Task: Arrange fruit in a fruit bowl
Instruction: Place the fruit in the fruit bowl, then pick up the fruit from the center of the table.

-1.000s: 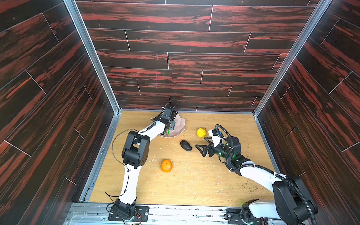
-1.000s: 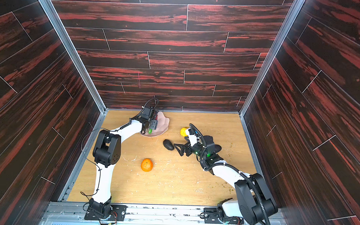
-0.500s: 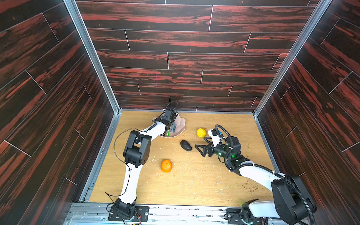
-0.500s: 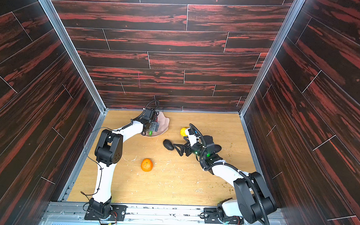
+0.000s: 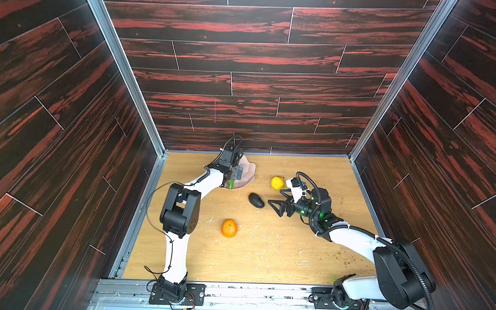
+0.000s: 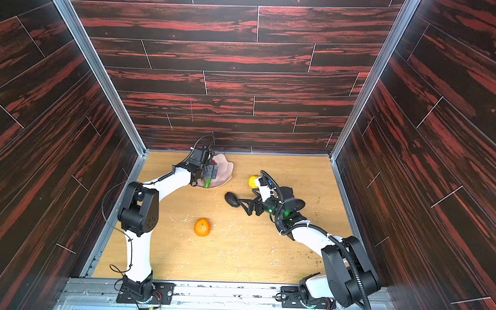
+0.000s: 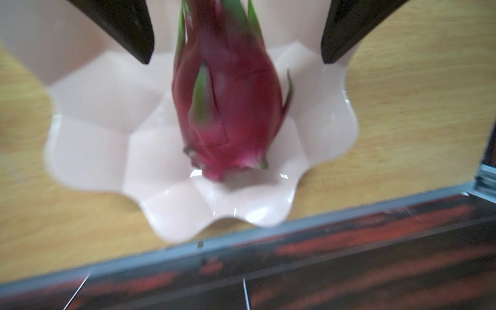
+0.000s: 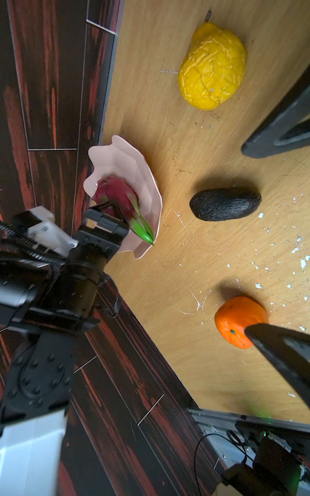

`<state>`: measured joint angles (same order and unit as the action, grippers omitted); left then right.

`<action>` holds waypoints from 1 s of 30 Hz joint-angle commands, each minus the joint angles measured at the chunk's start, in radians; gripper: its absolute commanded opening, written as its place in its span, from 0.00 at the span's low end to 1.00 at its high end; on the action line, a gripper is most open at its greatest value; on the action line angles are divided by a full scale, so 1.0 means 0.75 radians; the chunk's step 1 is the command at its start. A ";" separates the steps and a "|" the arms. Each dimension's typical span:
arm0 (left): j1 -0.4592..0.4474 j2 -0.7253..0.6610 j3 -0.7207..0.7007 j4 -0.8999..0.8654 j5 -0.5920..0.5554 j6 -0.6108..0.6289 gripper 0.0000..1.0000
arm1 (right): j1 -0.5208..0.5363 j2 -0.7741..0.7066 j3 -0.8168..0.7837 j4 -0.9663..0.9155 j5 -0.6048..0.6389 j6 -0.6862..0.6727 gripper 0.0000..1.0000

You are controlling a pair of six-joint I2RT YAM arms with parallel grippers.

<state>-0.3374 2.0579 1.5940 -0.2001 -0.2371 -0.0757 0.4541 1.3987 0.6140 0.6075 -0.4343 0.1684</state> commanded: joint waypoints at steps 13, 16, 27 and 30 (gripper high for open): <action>-0.140 -0.774 -0.705 -0.236 -0.042 -0.442 1.00 | 0.213 -0.057 0.024 -0.267 0.072 -0.091 0.99; -0.218 -0.892 -0.843 -0.318 -0.035 -0.545 1.00 | 0.317 -0.085 -0.006 -0.308 0.098 -0.106 0.99; -0.385 -0.993 -1.131 -0.189 0.121 -0.797 0.98 | 0.340 -0.233 -0.208 -0.268 0.040 -0.006 0.99; -0.421 -0.942 -1.110 -0.191 0.091 -0.794 0.97 | 0.339 -0.200 -0.209 -0.246 -0.017 0.004 0.99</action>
<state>-0.6350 1.3281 0.7456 -0.3603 -0.1707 -0.6342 0.7067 1.2331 0.4595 0.4080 -0.3981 0.1623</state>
